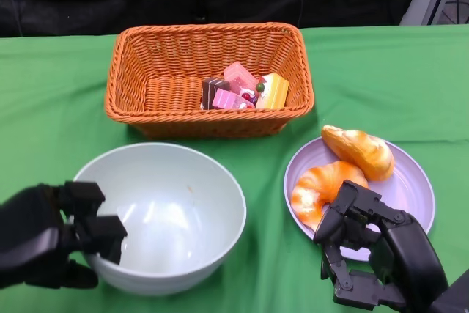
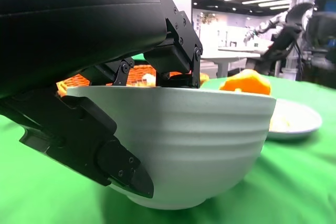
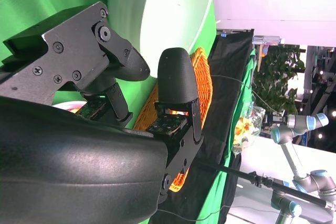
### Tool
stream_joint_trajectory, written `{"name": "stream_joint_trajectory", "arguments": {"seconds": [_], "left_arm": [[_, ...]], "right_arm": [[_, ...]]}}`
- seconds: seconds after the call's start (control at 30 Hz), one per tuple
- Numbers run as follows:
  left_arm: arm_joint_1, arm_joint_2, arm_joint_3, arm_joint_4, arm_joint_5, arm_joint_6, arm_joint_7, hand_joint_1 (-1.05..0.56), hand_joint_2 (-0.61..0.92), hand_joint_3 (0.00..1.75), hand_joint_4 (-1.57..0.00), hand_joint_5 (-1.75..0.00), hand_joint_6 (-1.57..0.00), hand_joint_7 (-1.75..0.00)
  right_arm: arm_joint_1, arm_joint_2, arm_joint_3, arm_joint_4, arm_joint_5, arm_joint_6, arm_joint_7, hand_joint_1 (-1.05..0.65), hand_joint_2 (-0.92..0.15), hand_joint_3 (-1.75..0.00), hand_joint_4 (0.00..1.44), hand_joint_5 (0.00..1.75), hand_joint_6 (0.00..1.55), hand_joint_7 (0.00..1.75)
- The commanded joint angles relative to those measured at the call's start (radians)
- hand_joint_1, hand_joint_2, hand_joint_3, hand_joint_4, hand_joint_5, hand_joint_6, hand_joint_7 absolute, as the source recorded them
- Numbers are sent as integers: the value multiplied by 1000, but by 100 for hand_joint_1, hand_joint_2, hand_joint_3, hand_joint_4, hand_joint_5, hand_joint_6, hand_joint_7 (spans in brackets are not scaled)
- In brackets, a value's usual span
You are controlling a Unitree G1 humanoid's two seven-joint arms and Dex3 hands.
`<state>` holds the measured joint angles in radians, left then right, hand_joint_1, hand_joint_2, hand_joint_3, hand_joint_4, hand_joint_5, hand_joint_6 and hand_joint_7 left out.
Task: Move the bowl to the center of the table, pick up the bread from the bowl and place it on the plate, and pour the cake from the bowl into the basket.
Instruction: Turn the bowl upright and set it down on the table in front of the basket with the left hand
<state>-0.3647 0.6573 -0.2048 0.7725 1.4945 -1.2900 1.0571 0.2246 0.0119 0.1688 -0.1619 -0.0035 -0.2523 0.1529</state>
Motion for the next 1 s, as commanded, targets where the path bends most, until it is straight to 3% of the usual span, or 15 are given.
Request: {"name": "stream_joint_trajectory", "arguments": {"seconds": [0.03, 0.27, 0.53, 0.57, 0.6, 0.67, 0.83, 0.93, 1.0], "left_arm": [[-62, 79, -190, 67, 63, 104, 237, -10, 87, 2, -78, -175, -59, -174], [-191, 56, -466, 261, 64, 248, 481, -8, 86, 1, -77, -175, -57, -175], [-262, 17, -599, 336, -29, 285, 492, -13, 85, 1, -71, -175, -61, -162], [-268, 10, -605, 339, -49, 270, 479, -14, 85, 1, -70, -175, -64, -154], [-273, 4, -612, 341, -67, 259, 469, -16, 86, 1, -69, -175, -73, -130], [-280, -4, -626, 344, -94, 250, 458, -17, 86, 0, -69, -173, -86, -100], [-299, -23, -668, 353, -130, 230, 425, -16, 88, 0, -68, -170, -94, -85], [-305, -27, -687, 354, -153, 213, 375, -16, 91, 1, -71, -159, -100, -67], [-306, -30, -691, 355, -168, 206, 336, -15, 90, 1, -73, -152, -101, -64]], "right_arm": [[-4, -4, -9, -7, 6, -7, -9, 2, -53, -124, 81, 175, 60, 159], [-8, -3, -12, 3, 5, -24, -13, 3, -53, -125, 81, 175, 60, 158], [-6, -8, -16, -1, 5, -16, -15, 1, -52, -125, 81, 175, 61, 158], [-8, -10, -17, 3, 1, -19, -16, 2, -52, -125, 80, 175, 61, 158], [-10, -11, -17, 6, -3, -21, -17, 2, -52, -125, 80, 175, 61, 157], [-11, -13, -18, 10, -6, -23, -18, 1, -52, -124, 79, 175, 61, 157], [-10, -12, -17, 11, -3, -22, -23, 1, -52, -124, 79, 175, 62, 156], [-10, -14, -17, 12, -10, -25, -27, 1, -52, -123, 78, 175, 61, 155], [-13, -15, -17, 19, -8, -34, -25, 2, -53, -123, 77, 175, 62, 155]]}}
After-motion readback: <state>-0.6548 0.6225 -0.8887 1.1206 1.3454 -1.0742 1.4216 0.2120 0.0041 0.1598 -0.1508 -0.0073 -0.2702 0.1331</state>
